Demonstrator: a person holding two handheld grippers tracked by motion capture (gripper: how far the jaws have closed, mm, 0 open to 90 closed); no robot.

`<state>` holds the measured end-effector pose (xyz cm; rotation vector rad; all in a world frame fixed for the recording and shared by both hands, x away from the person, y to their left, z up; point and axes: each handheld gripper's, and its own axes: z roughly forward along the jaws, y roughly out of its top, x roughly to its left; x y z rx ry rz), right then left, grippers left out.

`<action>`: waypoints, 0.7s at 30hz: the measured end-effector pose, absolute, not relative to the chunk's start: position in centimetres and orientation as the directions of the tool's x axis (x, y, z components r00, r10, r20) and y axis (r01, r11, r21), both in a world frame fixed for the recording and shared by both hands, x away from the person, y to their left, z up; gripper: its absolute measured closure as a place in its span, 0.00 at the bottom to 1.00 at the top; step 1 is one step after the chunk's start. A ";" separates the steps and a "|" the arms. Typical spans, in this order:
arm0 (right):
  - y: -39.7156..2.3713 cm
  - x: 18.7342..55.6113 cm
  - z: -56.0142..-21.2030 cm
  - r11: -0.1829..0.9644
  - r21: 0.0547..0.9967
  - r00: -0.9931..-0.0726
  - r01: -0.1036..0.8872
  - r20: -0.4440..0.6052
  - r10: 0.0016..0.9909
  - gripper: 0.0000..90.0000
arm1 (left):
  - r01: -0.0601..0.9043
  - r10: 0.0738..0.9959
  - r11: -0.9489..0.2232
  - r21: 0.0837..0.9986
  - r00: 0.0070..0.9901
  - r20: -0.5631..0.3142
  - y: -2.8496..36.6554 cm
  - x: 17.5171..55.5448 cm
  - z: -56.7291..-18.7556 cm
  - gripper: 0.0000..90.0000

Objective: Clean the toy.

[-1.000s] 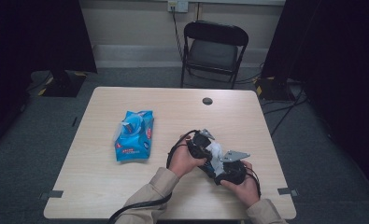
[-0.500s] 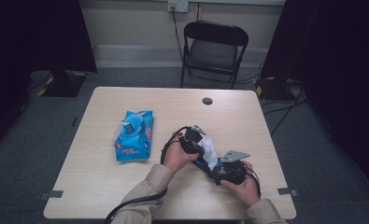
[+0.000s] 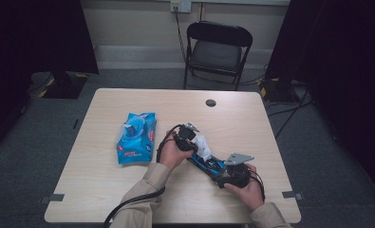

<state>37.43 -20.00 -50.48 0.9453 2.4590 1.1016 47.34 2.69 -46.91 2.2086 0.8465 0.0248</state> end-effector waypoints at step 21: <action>-20.0 37.4 -50.5 0.492 0.744 -0.744 0.451 0.009 0.668 0.27 | 0.613 0.671 -0.473 0.633 0.716 -0.193 6.4 47.5 -47.3 0.91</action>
